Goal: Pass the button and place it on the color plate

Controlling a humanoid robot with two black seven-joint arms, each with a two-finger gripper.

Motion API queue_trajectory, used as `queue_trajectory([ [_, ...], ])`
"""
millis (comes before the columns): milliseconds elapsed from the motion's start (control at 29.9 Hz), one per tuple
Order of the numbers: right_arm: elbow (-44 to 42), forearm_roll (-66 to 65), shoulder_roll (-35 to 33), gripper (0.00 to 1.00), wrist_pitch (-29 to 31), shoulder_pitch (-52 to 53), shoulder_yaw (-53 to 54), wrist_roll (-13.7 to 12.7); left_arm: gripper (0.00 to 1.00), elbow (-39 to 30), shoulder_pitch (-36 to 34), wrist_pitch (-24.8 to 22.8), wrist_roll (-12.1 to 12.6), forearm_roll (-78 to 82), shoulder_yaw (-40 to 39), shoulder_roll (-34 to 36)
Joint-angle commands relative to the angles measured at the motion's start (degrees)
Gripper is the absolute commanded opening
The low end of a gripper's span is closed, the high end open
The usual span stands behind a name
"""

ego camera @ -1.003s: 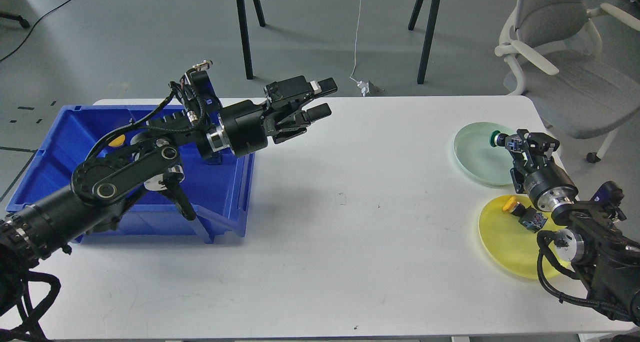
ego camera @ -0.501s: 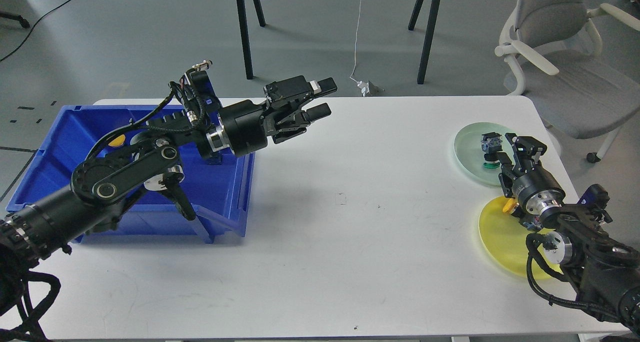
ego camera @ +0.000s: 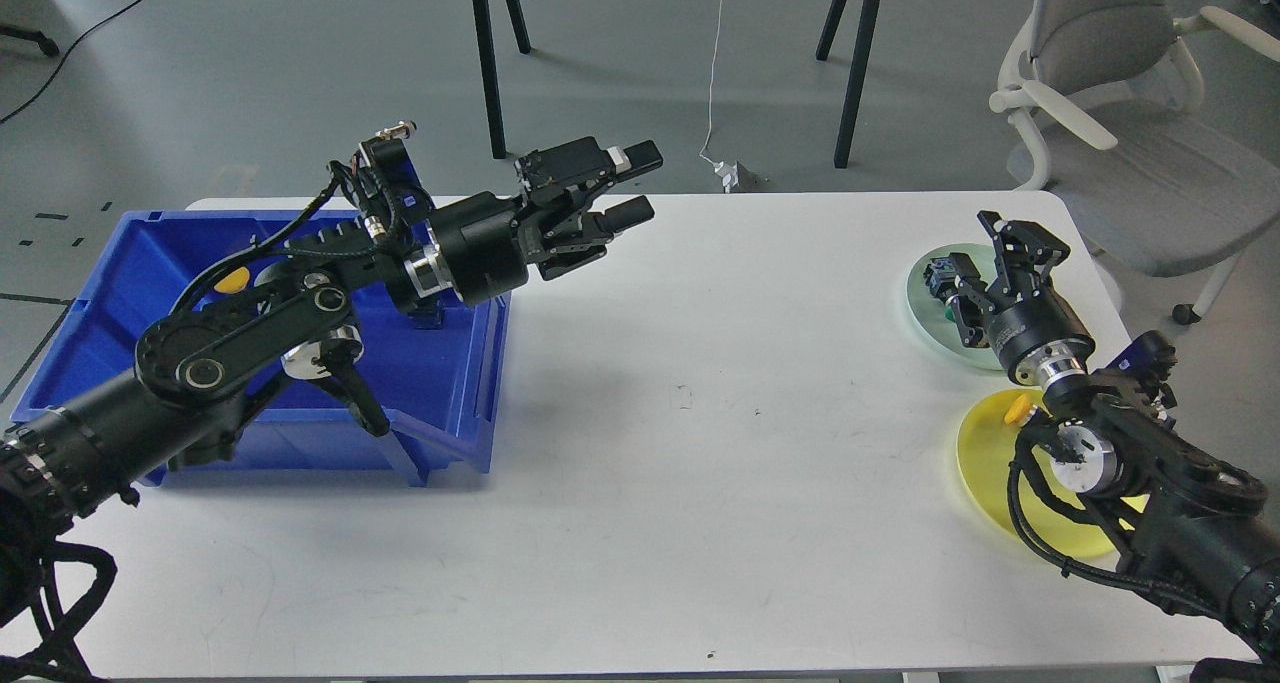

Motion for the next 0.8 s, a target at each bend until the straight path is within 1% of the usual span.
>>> queue_trajectory([
  [0, 7.9, 1.4, -0.7, 0.66, 1.0, 0.9, 3.8, 0.0, 0.81, 1.8, -0.1, 0.0, 0.0, -5.9, -2.5, 4.3],
  [100, 13.1, 1.4, -0.9, 0.66, 3.2, 2.3, 4.4, 0.0, 0.81, 3.5, -0.1, 0.0, 0.0, -8.3, -6.2, 6.4],
  [134, 15.2, 1.3, -1.0, 0.69, 3.6, 3.0, 4.3, 0.0, 0.81, 4.5, -0.1, 0.0, 0.0, -8.9, -7.7, 7.2],
  [201, 19.4, 0.7, -1.6, 0.8, 3.9, 4.1, 4.3, 0.0, 0.81, 7.3, -0.2, 0.0, 0.0, -9.2, -8.9, 8.2],
  [234, 20.7, 0.7, -1.7, 0.91, 3.9, 4.8, 4.3, 0.0, 0.81, 9.0, -0.3, 0.0, 0.0, -9.3, -9.0, 8.4],
  [267, 21.2, 0.7, -1.7, 0.97, 3.8, 5.7, 4.3, 0.0, 0.81, 10.6, -0.3, 0.0, 0.0, -9.3, -9.2, 8.4],
  [334, 21.2, 0.7, -1.7, 0.97, 3.8, 6.9, 4.0, 0.0, 0.81, 11.8, -0.1, 0.0, 0.0, -9.7, -9.3, 8.8],
  [501, 21.1, 0.8, -1.0, 0.99, 3.8, 6.4, 4.2, 0.0, 0.81, 11.8, 2.4, 0.0, 0.0, -10.7, -9.6, 9.1],
  [635, 21.2, 0.8, -0.3, 0.99, 3.7, 6.6, 4.7, 0.0, 0.81, 11.8, 2.6, 0.0, 0.0, -13.3, -9.6, 8.1],
  [769, 21.2, 0.8, 0.5, 0.99, 3.5, 7.0, 5.9, 0.0, 0.81, 11.8, 2.6, 0.0, 0.0, -14.4, -9.6, 5.7],
])
